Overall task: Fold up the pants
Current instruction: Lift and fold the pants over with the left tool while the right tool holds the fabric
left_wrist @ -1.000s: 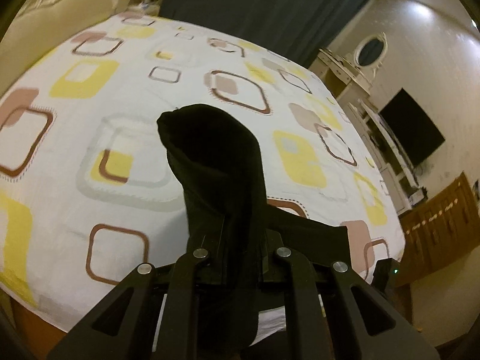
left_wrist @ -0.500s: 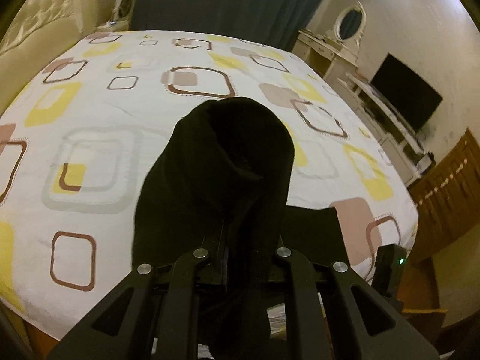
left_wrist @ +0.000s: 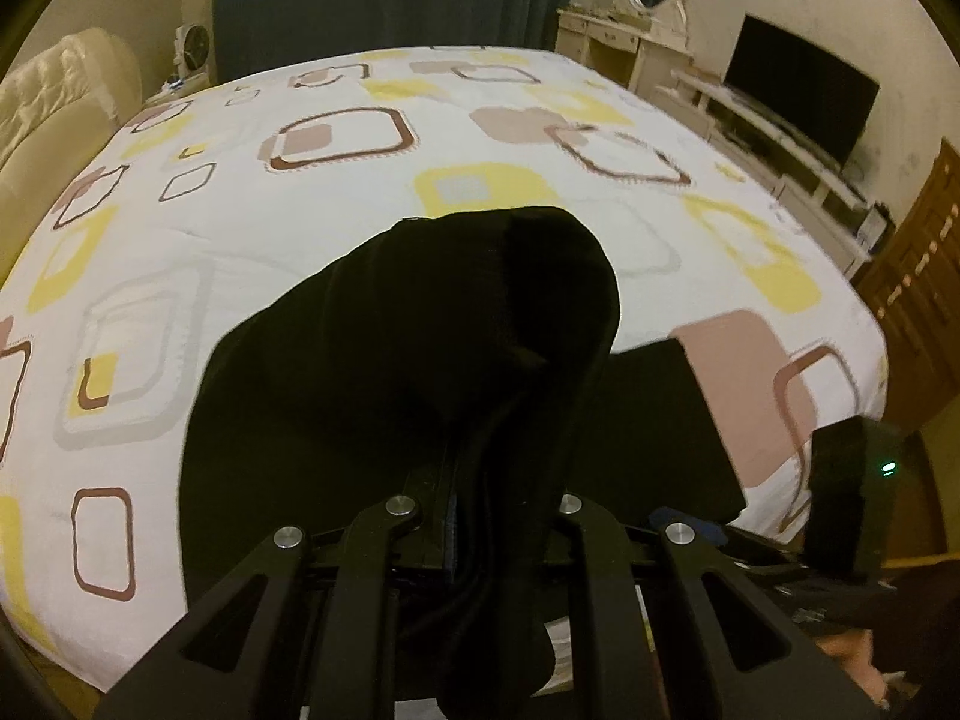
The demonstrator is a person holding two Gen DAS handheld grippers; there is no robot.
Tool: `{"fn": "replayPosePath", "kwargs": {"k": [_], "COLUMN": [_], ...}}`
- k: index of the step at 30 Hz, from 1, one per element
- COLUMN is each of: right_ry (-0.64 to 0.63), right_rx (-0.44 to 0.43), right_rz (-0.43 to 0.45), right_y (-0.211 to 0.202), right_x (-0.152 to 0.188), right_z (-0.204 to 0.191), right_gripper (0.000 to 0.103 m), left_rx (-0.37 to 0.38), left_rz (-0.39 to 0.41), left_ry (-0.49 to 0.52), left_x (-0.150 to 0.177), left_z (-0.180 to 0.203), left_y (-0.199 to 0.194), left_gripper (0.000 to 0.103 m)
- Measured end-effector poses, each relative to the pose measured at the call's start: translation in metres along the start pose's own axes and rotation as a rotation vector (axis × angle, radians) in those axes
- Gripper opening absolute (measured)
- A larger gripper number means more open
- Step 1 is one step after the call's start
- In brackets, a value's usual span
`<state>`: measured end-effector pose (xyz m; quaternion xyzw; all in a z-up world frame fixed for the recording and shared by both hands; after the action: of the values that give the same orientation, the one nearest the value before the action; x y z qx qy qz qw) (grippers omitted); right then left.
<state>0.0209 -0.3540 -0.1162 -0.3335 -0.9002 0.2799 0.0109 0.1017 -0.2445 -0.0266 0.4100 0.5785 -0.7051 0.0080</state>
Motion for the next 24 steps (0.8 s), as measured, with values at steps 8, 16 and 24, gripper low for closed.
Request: {"fn": "replayPosePath", "kwargs": {"k": [8, 16, 24], "right_ry": [0.018, 0.164, 0.124], "right_rx": [-0.041, -0.152, -0.09], "right_rz": [-0.006, 0.016, 0.048], "right_y": [-0.004, -0.014, -0.026], "right_x": [-0.002, -0.011, -0.019], "right_z": [0.002, 0.009, 0.003], "right_gripper": [0.092, 0.092, 0.092], "left_rx": [-0.027, -0.067, -0.108], "left_rz": [-0.056, -0.09, -0.097], "left_ry": [0.046, 0.087, 0.112], "left_x": [0.01, 0.024, 0.028], "left_z": [0.021, 0.029, 0.036], "left_y": [0.036, 0.056, 0.066], "left_gripper": [0.013, 0.013, 0.013]}}
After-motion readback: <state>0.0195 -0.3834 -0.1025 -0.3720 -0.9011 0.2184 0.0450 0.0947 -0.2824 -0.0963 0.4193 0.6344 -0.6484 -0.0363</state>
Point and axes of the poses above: each gripper's, at about its wrist camera, not at the fingertips, and y roughly the way its jaws point, z to its right, x to its underside, the point moved 7 cm from there along y, roughly the way its jaws point, and after that the axes turned 10 degrees about y, right-handed, at the moved point
